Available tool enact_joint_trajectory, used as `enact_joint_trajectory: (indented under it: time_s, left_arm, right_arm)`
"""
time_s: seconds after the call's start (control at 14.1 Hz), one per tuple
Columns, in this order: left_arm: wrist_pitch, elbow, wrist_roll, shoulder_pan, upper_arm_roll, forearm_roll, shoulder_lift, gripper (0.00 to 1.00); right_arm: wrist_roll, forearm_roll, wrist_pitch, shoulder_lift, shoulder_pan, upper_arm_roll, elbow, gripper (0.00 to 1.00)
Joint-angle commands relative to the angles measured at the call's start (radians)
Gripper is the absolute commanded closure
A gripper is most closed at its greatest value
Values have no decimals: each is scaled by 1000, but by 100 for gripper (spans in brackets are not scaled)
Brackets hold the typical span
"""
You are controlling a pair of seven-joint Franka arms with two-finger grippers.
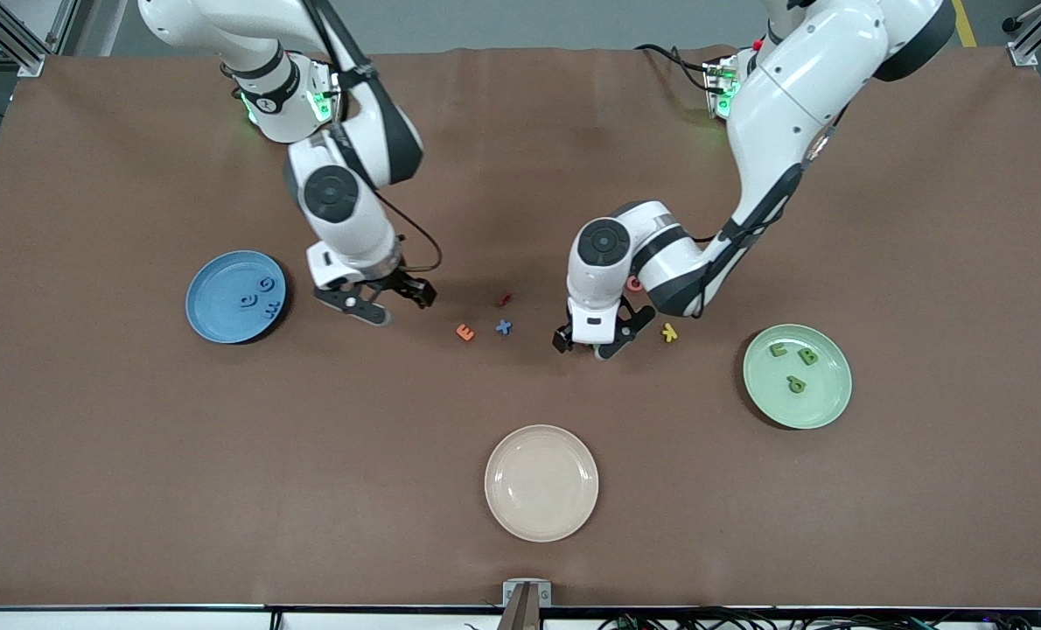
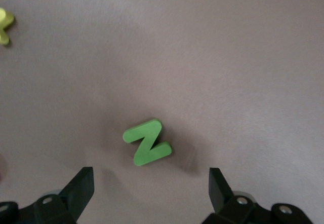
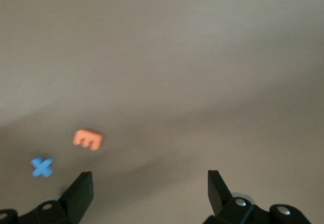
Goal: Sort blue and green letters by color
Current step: 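Grasp green Z with the left gripper while the right gripper grasps blue x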
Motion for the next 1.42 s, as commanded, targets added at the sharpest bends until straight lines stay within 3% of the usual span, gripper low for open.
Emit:
enact_joint_trajectory:
  time_s: [0.0, 0.21, 0.36, 0.5, 0.85, 1.35]
  left_arm:
    - [-5, 19, -57, -3, 17, 19, 7, 0]
    - [-5, 20, -109, -1, 29, 19, 6, 0]
    - [-5, 20, -121, 3, 34, 19, 7, 0]
    - [-5, 20, -131, 3, 34, 19, 7, 3]
    - [-5, 23, -115, 9, 37, 18, 7, 15]
    - [-6, 73, -91, 0, 60, 18, 42, 22]
  right_arm:
    - [11, 24, -13, 165, 63, -11, 175, 0]
    - [11, 99, 6, 276, 74, -11, 283, 0]
    - [11, 105, 61, 302, 72, 11, 291, 0]
    - [11, 165, 116, 326, 72, 23, 291, 1]
    - [57, 231, 125, 371, 77, 23, 329, 8]
    - [114, 229, 115, 420, 85, 40, 383, 32]
